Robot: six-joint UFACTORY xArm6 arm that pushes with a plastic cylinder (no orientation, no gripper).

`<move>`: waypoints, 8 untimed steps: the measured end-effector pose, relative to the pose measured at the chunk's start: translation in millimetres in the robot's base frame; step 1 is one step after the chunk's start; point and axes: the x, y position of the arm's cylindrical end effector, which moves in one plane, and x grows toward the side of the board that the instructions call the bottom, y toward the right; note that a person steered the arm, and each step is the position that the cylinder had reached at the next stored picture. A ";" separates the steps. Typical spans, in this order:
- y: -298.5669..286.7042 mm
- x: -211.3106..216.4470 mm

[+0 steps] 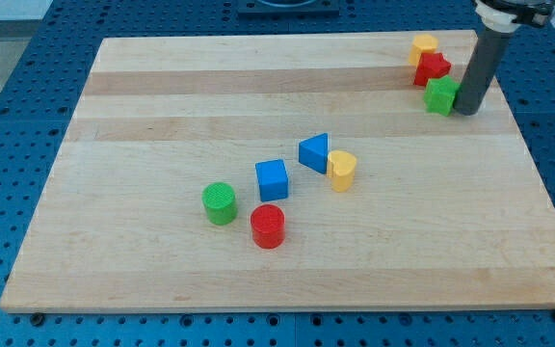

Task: Move the blue triangle to the center right

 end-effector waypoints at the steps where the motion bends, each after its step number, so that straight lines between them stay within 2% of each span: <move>1: -1.7 1.1; 3: -9.5 1.1; 4: -20.7 28.7; 5: -94.2 18.5; 7: -257.7 25.9; 8: -269.0 73.8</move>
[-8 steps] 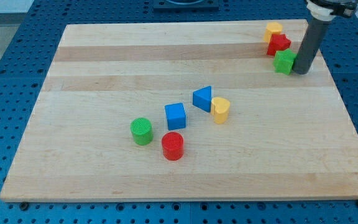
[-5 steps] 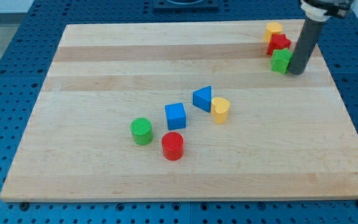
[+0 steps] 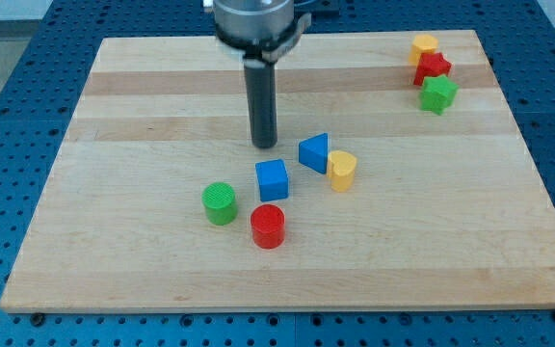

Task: Move the blue triangle to the center right

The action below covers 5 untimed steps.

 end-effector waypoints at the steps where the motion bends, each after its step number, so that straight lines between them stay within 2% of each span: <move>1: 29.5 17.1; 3: 116.7 13.1; 4: 109.7 11.7; 5: 58.6 11.7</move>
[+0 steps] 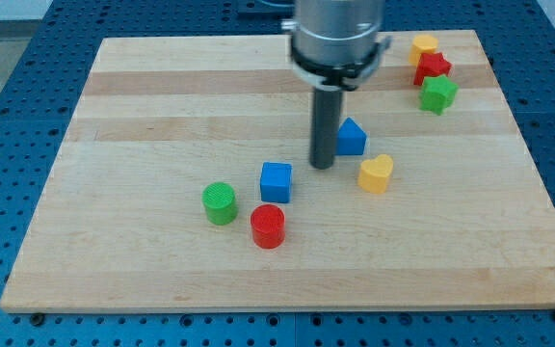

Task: Move the blue triangle to the center right

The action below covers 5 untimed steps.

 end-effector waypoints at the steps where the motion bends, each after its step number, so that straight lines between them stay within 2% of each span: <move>1: -0.1 -20.9; 5: 11.2 -30.4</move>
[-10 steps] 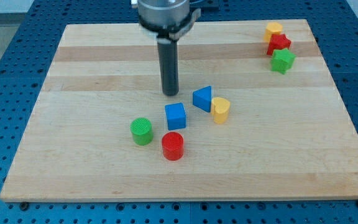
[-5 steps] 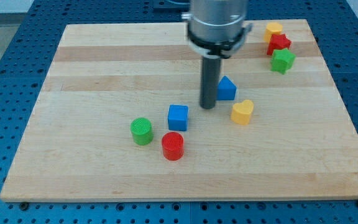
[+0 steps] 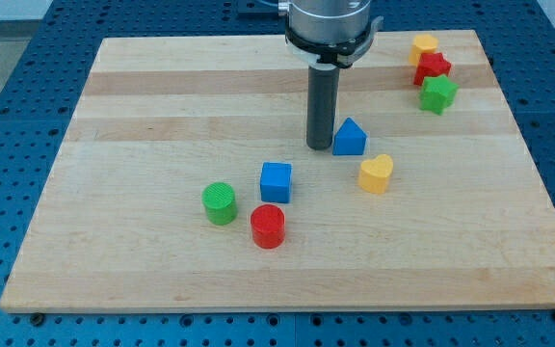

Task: Move the blue triangle to the center right

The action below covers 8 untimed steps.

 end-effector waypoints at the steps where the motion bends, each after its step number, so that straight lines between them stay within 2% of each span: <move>1: 5.2 0.0; 4: 75.9 0.0; 5: 117.4 -1.3; 7: 86.0 28.7; 8: 137.0 43.9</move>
